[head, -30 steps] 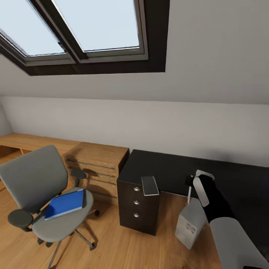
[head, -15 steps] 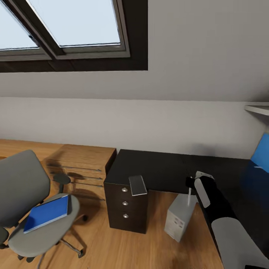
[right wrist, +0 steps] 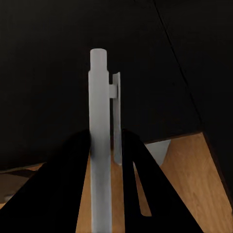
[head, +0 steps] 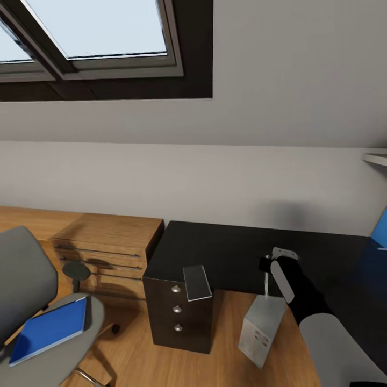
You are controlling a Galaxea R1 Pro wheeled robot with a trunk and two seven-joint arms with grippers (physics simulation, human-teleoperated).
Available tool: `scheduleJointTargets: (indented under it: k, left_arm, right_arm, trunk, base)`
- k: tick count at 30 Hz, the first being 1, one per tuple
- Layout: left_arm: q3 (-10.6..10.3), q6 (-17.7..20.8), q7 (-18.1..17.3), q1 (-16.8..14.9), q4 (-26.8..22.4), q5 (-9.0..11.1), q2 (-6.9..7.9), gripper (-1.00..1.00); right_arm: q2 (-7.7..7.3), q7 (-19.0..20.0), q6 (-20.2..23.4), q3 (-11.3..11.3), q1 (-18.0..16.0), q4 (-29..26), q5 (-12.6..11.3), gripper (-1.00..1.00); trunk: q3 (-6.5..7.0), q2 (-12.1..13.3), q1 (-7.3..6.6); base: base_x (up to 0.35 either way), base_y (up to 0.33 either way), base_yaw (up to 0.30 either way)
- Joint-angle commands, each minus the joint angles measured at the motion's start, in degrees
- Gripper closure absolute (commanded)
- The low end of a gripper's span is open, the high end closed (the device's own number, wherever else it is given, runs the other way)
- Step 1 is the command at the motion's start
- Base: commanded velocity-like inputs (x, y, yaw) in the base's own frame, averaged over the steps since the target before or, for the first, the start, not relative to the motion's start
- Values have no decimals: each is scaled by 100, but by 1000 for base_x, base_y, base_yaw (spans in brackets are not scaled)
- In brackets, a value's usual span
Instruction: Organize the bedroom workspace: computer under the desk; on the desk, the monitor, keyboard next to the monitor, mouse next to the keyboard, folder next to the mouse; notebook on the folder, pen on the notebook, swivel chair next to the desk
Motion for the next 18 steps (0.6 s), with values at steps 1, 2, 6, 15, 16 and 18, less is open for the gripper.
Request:
scheduleJointTargets:
  k: [1, 2, 6, 15, 16, 18]
  left_arm:
    - [-49, -19, 43, -6, 0, 26, 2, -100]
    - [-49, -19, 43, -7, 0, 26, 1, -100]
    - [-55, -18, 43, -3, 0, 28, 1, -100]
    - [-58, -11, 43, -3, 0, 26, 1, -100]
    - [-59, -11, 43, -5, 0, 26, 1, -100]
    - [-96, -11, 43, -7, 0, 28, 1, -100]
  right_arm:
    - [0, -51, -28, 71, -4, 37, -62, 100]
    - [0, -49, -43, 97, -4, 52, -63, 100]
    - [8, -44, -89, 180, -3, 107, -67, 100]
    - [-6, 573, -548, 571, -4, 654, -35, 100]
    - [-8, 579, -553, 573, -4, 684, -35, 100]
    - [-10, 594, -629, 577, -6, 886, -34, 100]
  trunk:
    - [-9, -7, 4]
    - [-9, -7, 4]
    - [-9, -7, 4]
    - [-9, -7, 4]
    - [-9, -7, 4]
    - [-9, -7, 4]
  base:
    - [263, 0, 0]
    - [256, 0, 0]
    - [235, 0, 0]
    - [224, -3, 0]
    - [295, -29, 0]
    - [309, -40, 0]
